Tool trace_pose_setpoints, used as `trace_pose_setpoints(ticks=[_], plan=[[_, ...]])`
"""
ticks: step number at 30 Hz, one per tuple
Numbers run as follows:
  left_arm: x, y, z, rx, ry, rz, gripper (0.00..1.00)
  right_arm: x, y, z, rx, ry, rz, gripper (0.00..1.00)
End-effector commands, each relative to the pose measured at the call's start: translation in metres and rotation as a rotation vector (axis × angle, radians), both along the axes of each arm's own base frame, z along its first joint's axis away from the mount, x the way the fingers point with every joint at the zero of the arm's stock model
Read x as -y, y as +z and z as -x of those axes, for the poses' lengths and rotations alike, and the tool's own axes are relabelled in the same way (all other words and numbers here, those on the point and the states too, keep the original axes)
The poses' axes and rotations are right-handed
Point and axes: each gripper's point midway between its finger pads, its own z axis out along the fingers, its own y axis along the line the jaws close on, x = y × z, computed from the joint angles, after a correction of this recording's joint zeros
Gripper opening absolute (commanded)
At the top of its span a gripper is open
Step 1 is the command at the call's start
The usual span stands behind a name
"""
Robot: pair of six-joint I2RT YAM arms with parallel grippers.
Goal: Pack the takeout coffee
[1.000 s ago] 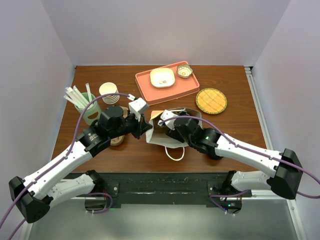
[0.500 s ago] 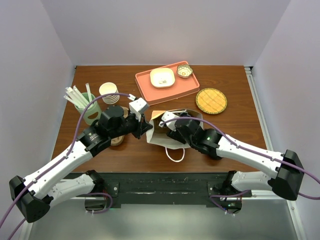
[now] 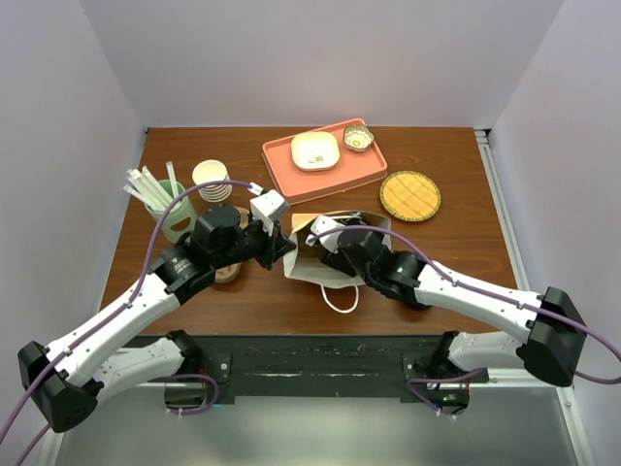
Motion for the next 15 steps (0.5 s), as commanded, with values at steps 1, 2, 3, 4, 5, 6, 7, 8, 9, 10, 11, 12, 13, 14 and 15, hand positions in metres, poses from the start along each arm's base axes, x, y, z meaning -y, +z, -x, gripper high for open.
trace_pose_setpoints(ticks=[1, 2, 3, 4, 5, 6, 7, 8, 9, 10, 11, 12, 13, 14, 15], plan=[[0.0037, 0.0059, 0.0043, 0.024, -0.04, 0.012, 0.0, -0.0027, -0.0063, -0.0091, 0.009, -0.018, -0.018, 0.31], [0.0033, 0.0048, 0.0043, 0.022, -0.038, 0.009, 0.0, -0.0025, -0.0087, -0.0102, 0.006, -0.021, -0.015, 0.31], [0.0028, 0.0053, 0.0044, 0.023, -0.038, 0.008, 0.0, -0.0021, -0.0101, -0.0106, 0.005, -0.022, -0.012, 0.31], [0.0026, 0.0046, 0.0043, 0.022, -0.037, 0.007, 0.0, -0.0017, -0.0104, -0.0117, 0.008, -0.024, -0.009, 0.3], [0.0027, 0.005, 0.0045, 0.022, -0.038, 0.007, 0.0, -0.0015, -0.0112, -0.0126, 0.009, -0.029, -0.005, 0.3], [0.0026, 0.005, 0.0045, 0.023, -0.039, 0.007, 0.0, -0.0011, -0.0122, -0.0138, 0.008, -0.033, -0.002, 0.3], [0.0029, 0.0047, 0.0053, 0.021, -0.042, 0.006, 0.0, -0.0004, -0.0123, -0.0156, 0.008, -0.038, -0.004, 0.3], [0.0024, 0.0052, 0.0048, 0.023, -0.039, 0.007, 0.0, -0.0002, -0.0121, -0.0163, 0.011, -0.042, -0.002, 0.3], [0.0028, 0.0044, 0.0054, 0.021, -0.043, 0.005, 0.0, -0.0007, -0.0108, -0.0166, 0.011, -0.043, -0.005, 0.3], [0.0023, 0.0044, 0.0048, 0.022, -0.04, 0.004, 0.0, -0.0011, -0.0114, -0.0168, 0.008, -0.04, -0.009, 0.3], [0.0028, 0.0045, 0.0045, 0.022, -0.041, 0.002, 0.0, -0.0005, -0.0113, -0.0171, 0.007, -0.041, -0.007, 0.3], [0.0025, 0.0048, 0.0039, 0.026, -0.04, 0.001, 0.0, -0.0001, -0.0114, -0.017, 0.007, -0.043, -0.006, 0.3], [0.0025, 0.0052, 0.0042, 0.028, -0.041, 0.001, 0.0, 0.0023, -0.0136, -0.0164, 0.002, -0.051, 0.005, 0.3], [0.0022, 0.004, 0.004, 0.028, -0.041, -0.004, 0.0, 0.0024, -0.0128, -0.0158, 0.001, -0.05, 0.001, 0.3], [0.002, 0.0042, 0.0032, 0.027, -0.037, -0.004, 0.0, 0.0042, -0.0142, -0.015, -0.007, -0.048, 0.003, 0.3]])
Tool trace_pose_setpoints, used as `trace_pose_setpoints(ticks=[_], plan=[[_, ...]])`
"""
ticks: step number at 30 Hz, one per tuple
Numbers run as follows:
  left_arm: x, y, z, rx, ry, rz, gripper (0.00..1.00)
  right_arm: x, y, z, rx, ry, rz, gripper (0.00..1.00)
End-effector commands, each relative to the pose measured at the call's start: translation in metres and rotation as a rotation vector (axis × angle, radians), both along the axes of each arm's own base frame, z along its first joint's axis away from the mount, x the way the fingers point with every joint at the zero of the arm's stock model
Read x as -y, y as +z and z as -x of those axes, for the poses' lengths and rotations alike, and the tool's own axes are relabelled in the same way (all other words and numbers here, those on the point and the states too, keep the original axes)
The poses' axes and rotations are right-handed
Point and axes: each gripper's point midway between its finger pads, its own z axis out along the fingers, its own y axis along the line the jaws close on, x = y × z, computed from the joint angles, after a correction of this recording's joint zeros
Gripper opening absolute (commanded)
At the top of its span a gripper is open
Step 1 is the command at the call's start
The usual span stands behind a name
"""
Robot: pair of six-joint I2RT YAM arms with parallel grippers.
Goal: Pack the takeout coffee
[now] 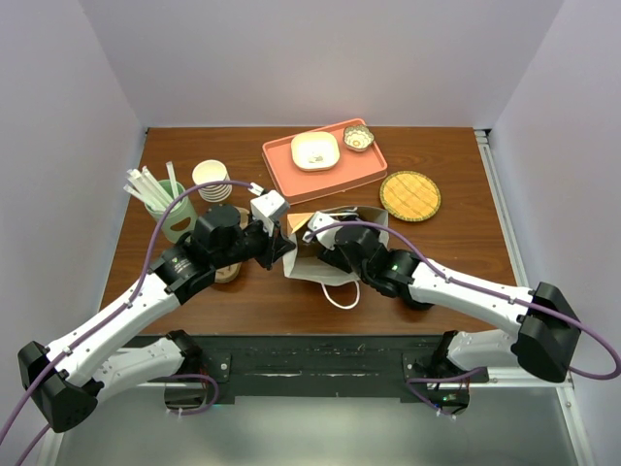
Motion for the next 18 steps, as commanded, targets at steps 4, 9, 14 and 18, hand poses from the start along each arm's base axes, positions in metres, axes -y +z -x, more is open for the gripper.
trace_pose_setpoints(ticks=[4, 9, 14, 18], plan=[[0.002, 0.005, 0.003, 0.02, -0.034, 0.0, 0.0, 0.017, -0.013, 0.004, -0.068, -0.048, 0.027, 0.3], [0.003, 0.007, 0.002, 0.028, -0.034, 0.0, 0.0, 0.019, -0.018, 0.01, -0.103, -0.035, 0.038, 0.3], [0.003, 0.007, 0.003, 0.025, -0.037, 0.001, 0.0, 0.016, -0.025, 0.007, -0.117, -0.041, 0.04, 0.29], [0.004, 0.007, 0.003, 0.023, -0.039, 0.002, 0.0, 0.019, -0.025, -0.003, -0.105, -0.073, 0.014, 0.3]])
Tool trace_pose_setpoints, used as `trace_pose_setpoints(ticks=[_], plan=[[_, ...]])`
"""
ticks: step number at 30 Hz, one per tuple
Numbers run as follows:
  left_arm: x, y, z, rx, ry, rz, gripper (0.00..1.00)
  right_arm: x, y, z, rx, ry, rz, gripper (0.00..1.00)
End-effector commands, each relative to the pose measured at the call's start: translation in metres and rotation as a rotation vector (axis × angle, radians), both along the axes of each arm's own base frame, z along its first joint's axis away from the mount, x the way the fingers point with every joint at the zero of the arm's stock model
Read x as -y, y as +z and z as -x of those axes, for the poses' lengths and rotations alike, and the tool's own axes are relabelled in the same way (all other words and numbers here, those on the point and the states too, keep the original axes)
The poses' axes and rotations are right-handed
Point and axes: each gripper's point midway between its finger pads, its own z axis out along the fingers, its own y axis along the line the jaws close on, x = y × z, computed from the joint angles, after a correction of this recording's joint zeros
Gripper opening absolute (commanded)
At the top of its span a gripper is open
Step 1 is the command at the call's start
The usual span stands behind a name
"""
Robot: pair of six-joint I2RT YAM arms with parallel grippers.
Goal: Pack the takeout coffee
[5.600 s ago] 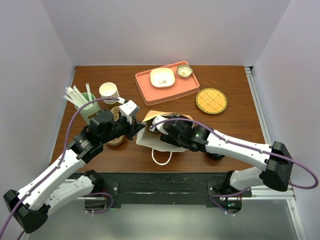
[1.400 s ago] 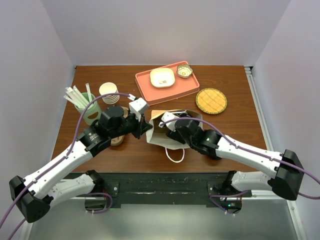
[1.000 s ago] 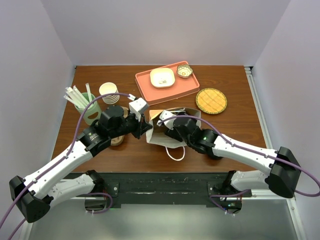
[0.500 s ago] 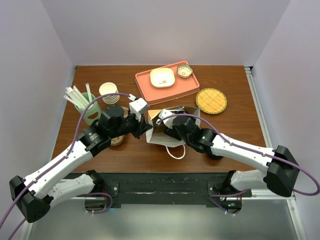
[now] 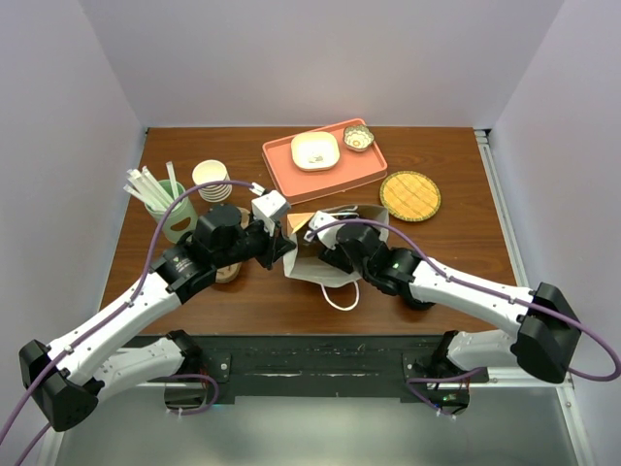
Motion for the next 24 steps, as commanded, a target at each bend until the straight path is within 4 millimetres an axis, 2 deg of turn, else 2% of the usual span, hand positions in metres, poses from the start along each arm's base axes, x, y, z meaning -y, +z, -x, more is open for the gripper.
trace_pose_setpoints(ticks=[1, 6, 12, 16, 24], plan=[[0.003, 0.009, 0.005, 0.02, -0.036, 0.012, 0.0, 0.018, -0.02, -0.007, -0.067, -0.087, 0.022, 0.3], [0.003, 0.009, 0.004, 0.017, -0.034, 0.01, 0.0, 0.02, -0.021, -0.01, -0.069, -0.108, 0.043, 0.29], [0.004, 0.011, 0.003, 0.025, -0.039, 0.007, 0.0, 0.029, -0.011, -0.013, -0.052, -0.146, 0.08, 0.29], [0.005, 0.012, 0.002, 0.028, -0.039, 0.008, 0.0, 0.024, -0.011, -0.012, -0.066, -0.143, 0.055, 0.29], [0.004, 0.013, 0.002, 0.027, -0.035, 0.009, 0.0, 0.022, -0.031, -0.012, -0.085, -0.15, 0.046, 0.31]])
